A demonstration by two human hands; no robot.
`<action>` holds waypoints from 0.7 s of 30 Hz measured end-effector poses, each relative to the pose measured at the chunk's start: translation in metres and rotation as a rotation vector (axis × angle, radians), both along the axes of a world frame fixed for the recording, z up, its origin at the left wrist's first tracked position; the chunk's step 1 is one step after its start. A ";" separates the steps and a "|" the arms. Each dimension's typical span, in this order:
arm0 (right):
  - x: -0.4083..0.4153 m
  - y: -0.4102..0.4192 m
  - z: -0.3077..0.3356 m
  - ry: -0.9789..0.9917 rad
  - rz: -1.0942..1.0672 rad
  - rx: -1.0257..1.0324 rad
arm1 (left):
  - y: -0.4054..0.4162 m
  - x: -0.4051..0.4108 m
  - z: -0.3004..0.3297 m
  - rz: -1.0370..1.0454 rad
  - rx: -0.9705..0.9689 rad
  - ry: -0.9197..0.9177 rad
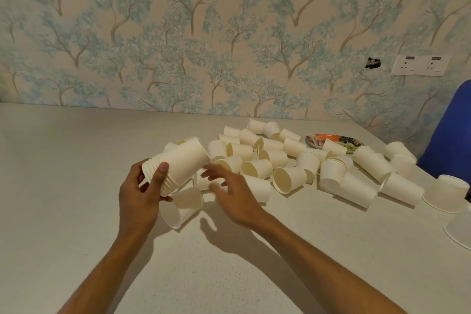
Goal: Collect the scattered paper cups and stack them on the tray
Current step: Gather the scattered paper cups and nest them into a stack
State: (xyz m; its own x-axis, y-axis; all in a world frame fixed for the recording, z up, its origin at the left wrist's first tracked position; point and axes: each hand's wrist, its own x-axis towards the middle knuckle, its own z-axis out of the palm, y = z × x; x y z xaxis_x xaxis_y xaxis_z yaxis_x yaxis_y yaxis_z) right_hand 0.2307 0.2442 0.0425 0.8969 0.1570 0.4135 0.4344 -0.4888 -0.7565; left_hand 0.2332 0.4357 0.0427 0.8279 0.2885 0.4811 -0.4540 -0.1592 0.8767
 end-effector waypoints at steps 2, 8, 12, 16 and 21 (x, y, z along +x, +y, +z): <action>0.006 0.008 -0.010 -0.147 0.056 -0.461 | 0.006 0.003 0.000 0.032 0.002 -0.009; 0.016 0.021 -0.014 -0.280 0.117 -0.729 | 0.013 0.009 -0.005 0.067 0.000 -0.007; 0.011 0.002 -0.008 -0.188 0.117 -0.501 | 0.018 0.013 -0.012 0.093 -0.001 0.012; 0.007 0.002 -0.011 -0.165 0.083 -0.676 | 0.016 0.016 -0.016 0.102 -0.005 0.028; 0.003 0.038 -0.029 -0.084 -0.080 -0.524 | 0.009 0.016 -0.016 0.115 -0.022 0.055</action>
State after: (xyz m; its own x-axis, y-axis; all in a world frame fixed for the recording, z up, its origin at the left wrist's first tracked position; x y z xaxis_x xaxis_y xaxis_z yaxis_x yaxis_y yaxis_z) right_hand 0.2338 0.2827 0.0138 0.8818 0.2940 0.3689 0.4285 -0.8261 -0.3660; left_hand 0.2491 0.4451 0.0269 0.8134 0.3931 0.4287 -0.3851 -0.1884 0.9034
